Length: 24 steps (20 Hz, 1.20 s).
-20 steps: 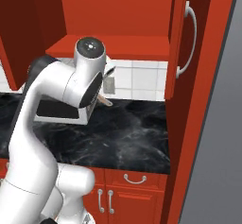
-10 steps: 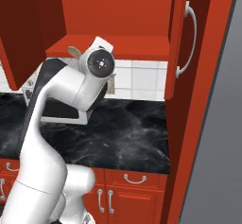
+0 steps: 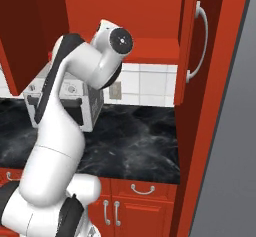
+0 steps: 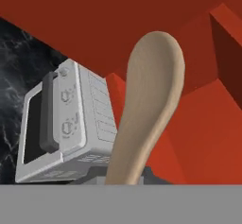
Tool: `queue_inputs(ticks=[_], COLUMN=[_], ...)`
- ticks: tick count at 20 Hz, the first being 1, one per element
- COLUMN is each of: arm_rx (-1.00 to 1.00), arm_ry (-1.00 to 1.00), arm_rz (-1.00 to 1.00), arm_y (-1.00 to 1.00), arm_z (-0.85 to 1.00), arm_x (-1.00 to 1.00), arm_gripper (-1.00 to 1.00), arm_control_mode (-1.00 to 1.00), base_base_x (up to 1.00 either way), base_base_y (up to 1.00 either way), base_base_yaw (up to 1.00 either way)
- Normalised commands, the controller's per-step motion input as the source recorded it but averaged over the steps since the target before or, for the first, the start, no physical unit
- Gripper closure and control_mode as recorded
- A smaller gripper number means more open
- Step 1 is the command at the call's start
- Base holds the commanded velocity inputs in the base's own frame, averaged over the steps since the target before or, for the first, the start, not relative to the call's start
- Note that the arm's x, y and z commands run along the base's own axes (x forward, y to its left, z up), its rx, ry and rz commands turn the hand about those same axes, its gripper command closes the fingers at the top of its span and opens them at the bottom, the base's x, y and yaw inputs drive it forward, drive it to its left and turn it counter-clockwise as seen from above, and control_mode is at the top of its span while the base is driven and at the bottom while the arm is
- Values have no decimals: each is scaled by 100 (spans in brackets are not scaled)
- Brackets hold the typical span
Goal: Organize the utensils by type. Pick up the wooden spoons from the counter and place them in the open cabinet. Then pick up the metallic utensils from the counter and place them in the open drawer.
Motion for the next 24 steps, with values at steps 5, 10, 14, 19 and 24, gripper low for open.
queue_inputs(ticks=[5,10,14,19,24], arm_rx=[-30,-20,-6,0,0], arm_ry=[-5,-4,0,0,0], arm_rz=[1,0,0,0,0], arm_y=[23,25,16,4,2], arm_z=[1,0,3,0,0], arm_x=[58,59,60,52,49], arm_gripper=[100,100,100,100,100], arm_control_mode=[-100,-100,-100,-100,-100], base_base_x=[0,0,0,0,0], base_base_y=[0,0,0,0,0], base_base_yaw=[0,0,0,0,0])
